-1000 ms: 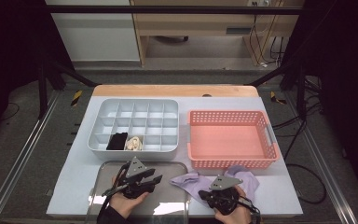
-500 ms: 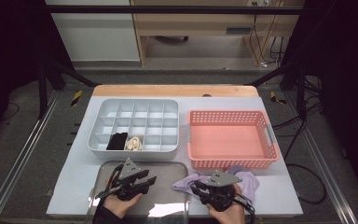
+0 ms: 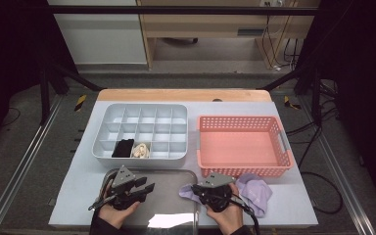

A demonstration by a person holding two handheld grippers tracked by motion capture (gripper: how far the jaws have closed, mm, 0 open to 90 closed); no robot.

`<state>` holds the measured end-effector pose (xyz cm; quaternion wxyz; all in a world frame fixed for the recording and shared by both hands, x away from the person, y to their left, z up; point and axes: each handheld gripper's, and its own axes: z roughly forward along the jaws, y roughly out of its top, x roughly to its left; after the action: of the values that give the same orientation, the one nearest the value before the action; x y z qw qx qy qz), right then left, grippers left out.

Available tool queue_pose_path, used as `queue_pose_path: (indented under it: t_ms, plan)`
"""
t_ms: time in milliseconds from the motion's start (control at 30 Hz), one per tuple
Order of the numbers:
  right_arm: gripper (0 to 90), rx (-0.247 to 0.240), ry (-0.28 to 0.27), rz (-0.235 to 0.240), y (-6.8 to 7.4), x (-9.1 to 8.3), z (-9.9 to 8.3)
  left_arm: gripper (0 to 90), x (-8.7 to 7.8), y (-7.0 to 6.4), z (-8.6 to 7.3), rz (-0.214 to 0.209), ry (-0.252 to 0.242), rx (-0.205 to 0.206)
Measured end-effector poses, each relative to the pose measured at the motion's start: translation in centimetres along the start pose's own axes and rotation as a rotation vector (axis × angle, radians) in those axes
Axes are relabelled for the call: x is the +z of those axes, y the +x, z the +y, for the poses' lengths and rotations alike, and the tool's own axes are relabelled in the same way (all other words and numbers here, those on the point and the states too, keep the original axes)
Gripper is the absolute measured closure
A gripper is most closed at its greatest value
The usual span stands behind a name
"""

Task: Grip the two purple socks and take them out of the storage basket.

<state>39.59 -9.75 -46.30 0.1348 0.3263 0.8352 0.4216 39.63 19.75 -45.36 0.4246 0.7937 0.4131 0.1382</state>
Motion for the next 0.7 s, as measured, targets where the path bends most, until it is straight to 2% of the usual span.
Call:
queue_pose_path:
  t_ms: [100,133,233,333,533,600,700]
  plan:
    - [89.4,-0.006,0.008,0.003,0.2,0.4,0.9,58.5,0.0,-0.1,0.0,-0.003,0.002,0.000]
    - [88.9,-0.009,0.010,-0.013,0.2,0.6,1.2,58.5,0.1,-0.1,0.0,-0.004,0.004,0.003]
    - [79.6,0.013,0.024,-0.080,-0.1,1.2,1.7,58.5,0.2,-0.2,-0.1,-0.007,0.011,0.007]
    - [75.5,0.019,0.020,-0.098,-0.4,1.2,1.7,58.5,0.4,-0.2,-0.1,-0.011,0.019,0.008]
    - [72.9,0.025,-0.049,-0.059,0.1,-0.7,1.4,58.4,0.5,-0.2,-0.1,-0.012,0.026,0.006]
    - [73.0,0.023,-0.023,-0.020,0.6,-0.4,0.9,58.4,0.5,-0.3,-0.1,-0.013,0.025,0.005]
    - [72.4,0.028,0.006,0.005,1.0,0.4,0.3,58.4,0.6,-0.3,-0.1,-0.013,0.028,0.006]
